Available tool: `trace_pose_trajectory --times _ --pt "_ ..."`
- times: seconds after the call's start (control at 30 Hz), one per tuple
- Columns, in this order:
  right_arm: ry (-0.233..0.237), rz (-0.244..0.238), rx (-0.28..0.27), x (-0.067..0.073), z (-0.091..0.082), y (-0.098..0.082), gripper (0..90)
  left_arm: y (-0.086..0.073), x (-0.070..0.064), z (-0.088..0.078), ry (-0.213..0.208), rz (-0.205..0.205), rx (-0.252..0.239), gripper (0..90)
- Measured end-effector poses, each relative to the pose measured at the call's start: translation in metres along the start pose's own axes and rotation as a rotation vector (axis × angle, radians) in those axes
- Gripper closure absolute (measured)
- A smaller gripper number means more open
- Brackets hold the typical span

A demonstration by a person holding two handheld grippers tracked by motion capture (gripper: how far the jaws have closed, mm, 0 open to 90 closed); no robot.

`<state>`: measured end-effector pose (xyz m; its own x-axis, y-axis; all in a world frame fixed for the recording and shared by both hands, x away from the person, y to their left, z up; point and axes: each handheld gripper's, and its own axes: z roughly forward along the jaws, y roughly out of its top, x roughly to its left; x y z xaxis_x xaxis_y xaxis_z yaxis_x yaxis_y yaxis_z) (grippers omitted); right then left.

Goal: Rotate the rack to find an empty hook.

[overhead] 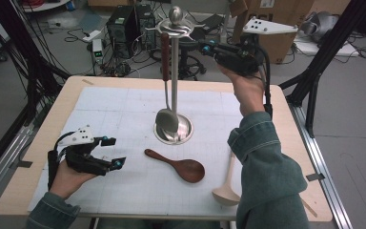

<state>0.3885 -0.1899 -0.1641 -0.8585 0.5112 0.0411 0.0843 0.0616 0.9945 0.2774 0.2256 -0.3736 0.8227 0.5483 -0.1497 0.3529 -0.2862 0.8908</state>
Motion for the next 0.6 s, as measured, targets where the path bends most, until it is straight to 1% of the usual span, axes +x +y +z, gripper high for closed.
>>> trace_pose_trajectory --times 0.23,0.4,0.6 --pt "0.0 -0.027 0.019 0.003 0.006 0.005 89.7 0.0 -0.001 0.0 0.0 0.0 0.001 17.6" --pt "-0.002 -0.029 0.021 0.004 0.007 0.006 89.7 0.0 0.0 0.001 -0.001 0.002 0.002 17.6" --pt "0.015 -0.046 0.023 0.01 0.013 0.007 89.7 0.0 0.0 0.0 0.0 0.002 -0.001 17.6"
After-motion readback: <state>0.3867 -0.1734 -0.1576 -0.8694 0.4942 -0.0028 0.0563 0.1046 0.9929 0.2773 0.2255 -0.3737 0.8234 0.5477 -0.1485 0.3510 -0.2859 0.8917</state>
